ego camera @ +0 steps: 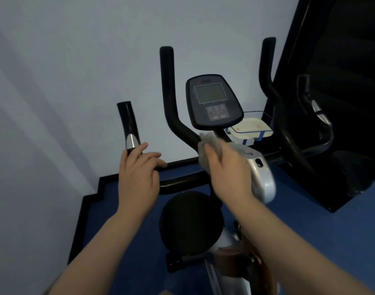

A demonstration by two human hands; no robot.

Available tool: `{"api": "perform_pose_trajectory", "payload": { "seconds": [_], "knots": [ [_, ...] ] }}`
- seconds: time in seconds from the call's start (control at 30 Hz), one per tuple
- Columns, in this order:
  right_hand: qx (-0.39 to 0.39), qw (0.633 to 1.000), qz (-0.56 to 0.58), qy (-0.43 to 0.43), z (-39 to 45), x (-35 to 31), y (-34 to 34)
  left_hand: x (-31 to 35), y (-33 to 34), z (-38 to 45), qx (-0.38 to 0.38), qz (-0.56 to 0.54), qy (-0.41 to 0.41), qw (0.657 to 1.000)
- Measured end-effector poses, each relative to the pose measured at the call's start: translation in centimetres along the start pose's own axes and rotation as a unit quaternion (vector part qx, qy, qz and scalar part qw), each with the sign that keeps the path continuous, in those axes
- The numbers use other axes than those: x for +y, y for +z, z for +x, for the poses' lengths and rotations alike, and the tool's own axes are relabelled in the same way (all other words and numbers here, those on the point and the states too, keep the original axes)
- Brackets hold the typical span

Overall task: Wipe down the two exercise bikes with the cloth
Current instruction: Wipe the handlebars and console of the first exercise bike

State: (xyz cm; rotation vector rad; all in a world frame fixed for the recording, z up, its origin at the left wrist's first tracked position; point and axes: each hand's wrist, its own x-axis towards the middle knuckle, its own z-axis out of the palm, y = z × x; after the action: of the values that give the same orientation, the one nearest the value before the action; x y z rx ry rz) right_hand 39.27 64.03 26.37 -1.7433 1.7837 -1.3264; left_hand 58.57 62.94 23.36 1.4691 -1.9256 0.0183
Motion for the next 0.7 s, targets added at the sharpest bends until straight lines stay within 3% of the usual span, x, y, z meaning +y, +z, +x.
{"api": "perform_pose_trajectory", "payload": {
  "seconds": [0.13, 0.23, 0.4, 0.57, 0.7],
  "knots": [
    [-0.161, 0.972, 0.109, -0.129, -1.4, 2.0, -1.5, 0.1, 0.0, 0.0, 0.013, -0.007, 0.003, 1.000],
    [-0.273, 0.941, 0.064, -0.189, 0.1, 2.7, -3.0, 0.2, 0.3, 0.0, 0.030, -0.041, -0.007, 0.999],
    [-0.303, 0.877, -0.182, -0.325, 2.2, -0.6, -0.8, 0.0, 0.4, 0.0, 0.028, -0.105, -0.021, 0.994],
    [-0.305, 0.818, -0.297, -0.387, 3.1, 1.2, -2.8, -0.2, 0.3, -0.4, 0.020, -0.137, -0.022, 0.990],
    [-0.307, 0.800, -0.312, -0.409, 3.3, 1.0, -2.3, 0.1, 0.5, -0.3, 0.025, -0.132, -0.032, 0.990]
  ]
}}
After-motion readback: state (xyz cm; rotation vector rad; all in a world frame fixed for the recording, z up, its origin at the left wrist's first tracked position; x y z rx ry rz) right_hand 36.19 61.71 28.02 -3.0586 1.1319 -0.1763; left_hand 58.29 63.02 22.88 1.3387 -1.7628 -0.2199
